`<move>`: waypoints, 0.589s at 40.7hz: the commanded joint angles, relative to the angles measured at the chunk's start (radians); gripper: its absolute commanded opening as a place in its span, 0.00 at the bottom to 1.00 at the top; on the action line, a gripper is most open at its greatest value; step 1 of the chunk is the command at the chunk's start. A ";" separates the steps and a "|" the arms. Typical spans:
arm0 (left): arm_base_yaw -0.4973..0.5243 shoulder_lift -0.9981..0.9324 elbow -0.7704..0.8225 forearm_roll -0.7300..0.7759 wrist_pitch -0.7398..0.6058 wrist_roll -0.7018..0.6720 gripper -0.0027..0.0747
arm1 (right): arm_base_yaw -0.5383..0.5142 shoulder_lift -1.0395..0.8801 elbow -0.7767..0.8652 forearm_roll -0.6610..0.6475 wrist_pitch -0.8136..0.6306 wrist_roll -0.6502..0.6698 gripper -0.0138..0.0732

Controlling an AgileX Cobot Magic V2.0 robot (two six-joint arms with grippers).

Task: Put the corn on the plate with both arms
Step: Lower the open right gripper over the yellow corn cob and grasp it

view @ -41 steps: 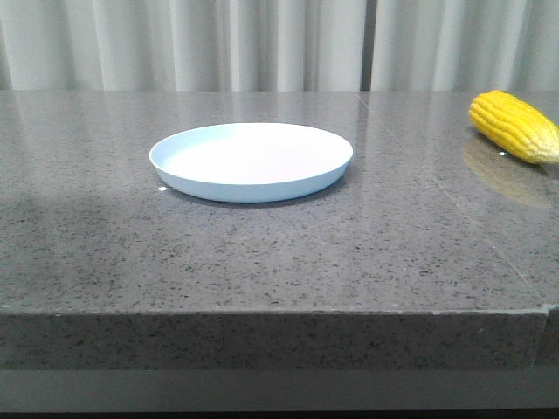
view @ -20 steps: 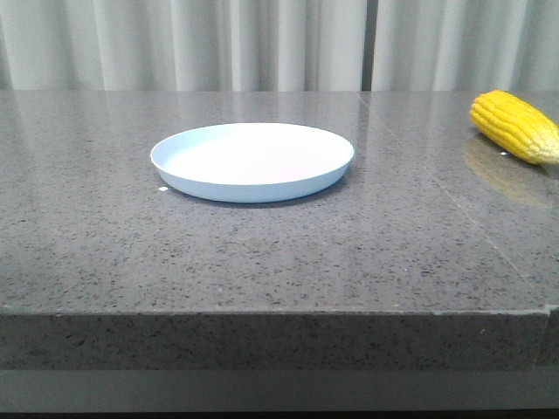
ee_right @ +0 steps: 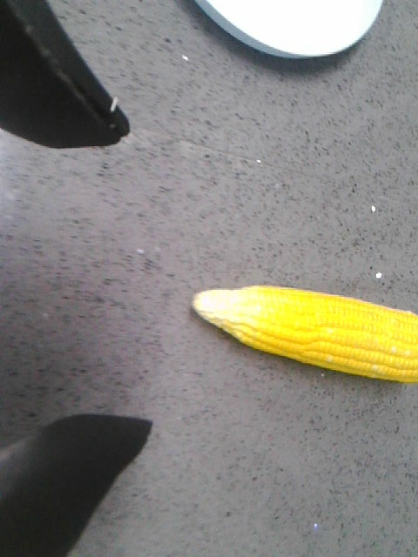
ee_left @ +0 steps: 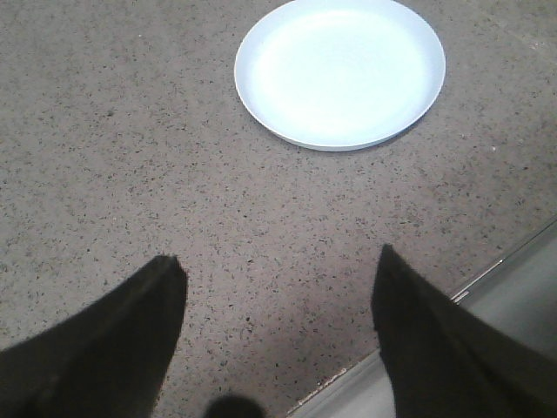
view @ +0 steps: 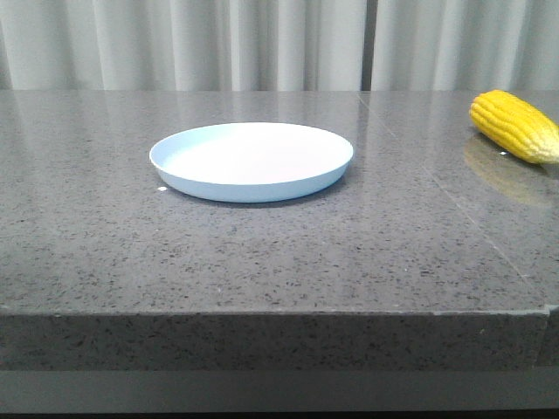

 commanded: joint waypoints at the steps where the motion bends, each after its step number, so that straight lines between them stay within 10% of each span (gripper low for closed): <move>1: -0.009 0.002 -0.027 -0.003 -0.062 -0.012 0.61 | 0.002 0.069 -0.087 0.009 -0.069 -0.012 0.90; 24: -0.009 0.002 -0.027 -0.003 -0.062 -0.012 0.45 | -0.017 0.526 -0.492 -0.035 0.052 0.069 0.90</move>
